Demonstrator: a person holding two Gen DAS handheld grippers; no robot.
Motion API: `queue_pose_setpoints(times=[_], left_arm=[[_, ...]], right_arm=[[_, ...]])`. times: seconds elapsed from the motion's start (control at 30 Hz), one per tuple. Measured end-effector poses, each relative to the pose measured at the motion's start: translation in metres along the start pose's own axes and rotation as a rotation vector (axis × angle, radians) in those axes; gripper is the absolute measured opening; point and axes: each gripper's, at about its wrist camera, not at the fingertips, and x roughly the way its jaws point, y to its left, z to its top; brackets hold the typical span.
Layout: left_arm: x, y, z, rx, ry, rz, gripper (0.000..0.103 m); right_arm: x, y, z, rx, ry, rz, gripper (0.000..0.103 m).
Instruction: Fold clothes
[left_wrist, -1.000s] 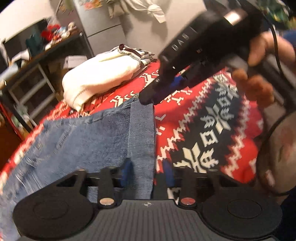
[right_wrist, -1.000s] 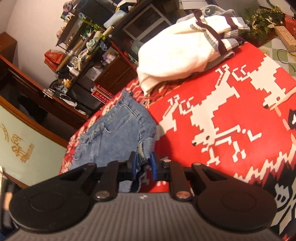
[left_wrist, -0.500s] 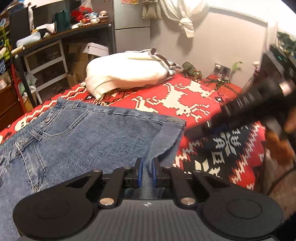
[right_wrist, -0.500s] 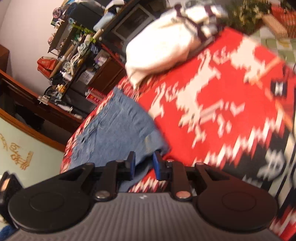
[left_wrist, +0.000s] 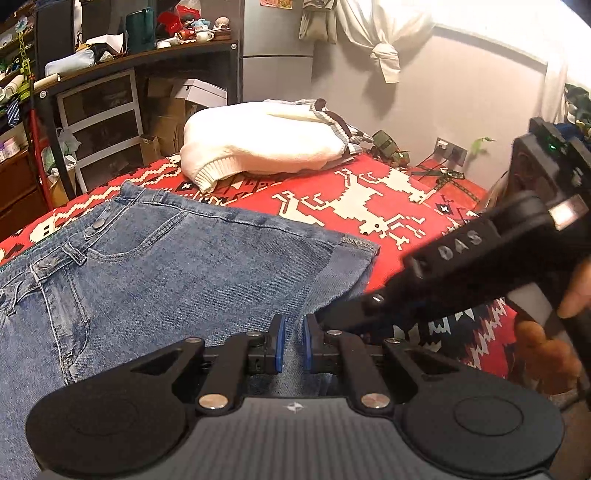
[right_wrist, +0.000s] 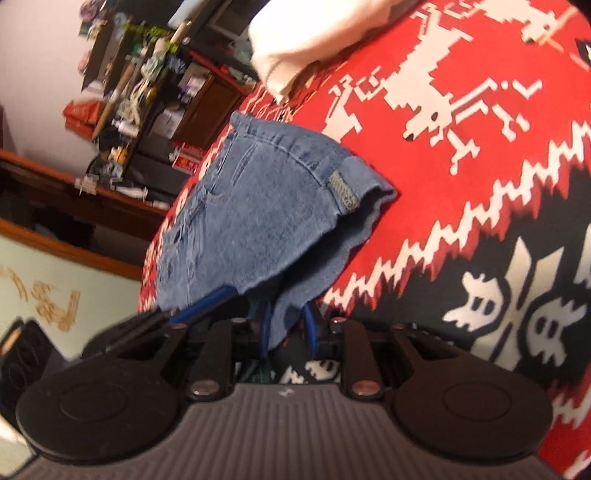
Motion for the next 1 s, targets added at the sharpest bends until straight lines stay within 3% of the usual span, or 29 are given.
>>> queue_pose_setpoints(times=[0.27, 0.33, 0.5, 0.77, 1.0], left_arm=[[-0.002, 0.007, 0.001, -0.066, -0.006, -0.011, 0.011], [-0.001, 0.006, 0.0, -0.062, -0.003, -0.016, 0.011], [0.0, 0.0, -0.002, -0.051, 0.007, -0.042, 0.011], [0.0, -0.017, -0.012, 0.009, 0.042, -0.094, 0.011], [-0.009, -0.015, -0.019, -0.011, 0.043, -0.109, 0.013]], right_arm=[[0.028, 0.006, -0.011, 0.07, 0.008, 0.034, 0.017], [0.031, 0.011, -0.011, 0.039, -0.02, -0.005, 0.006], [0.037, 0.025, -0.01, -0.04, -0.062, -0.089, 0.002], [0.006, 0.02, -0.021, -0.03, -0.081, -0.122, 0.001], [-0.007, 0.013, -0.024, -0.079, -0.084, -0.124, 0.001]])
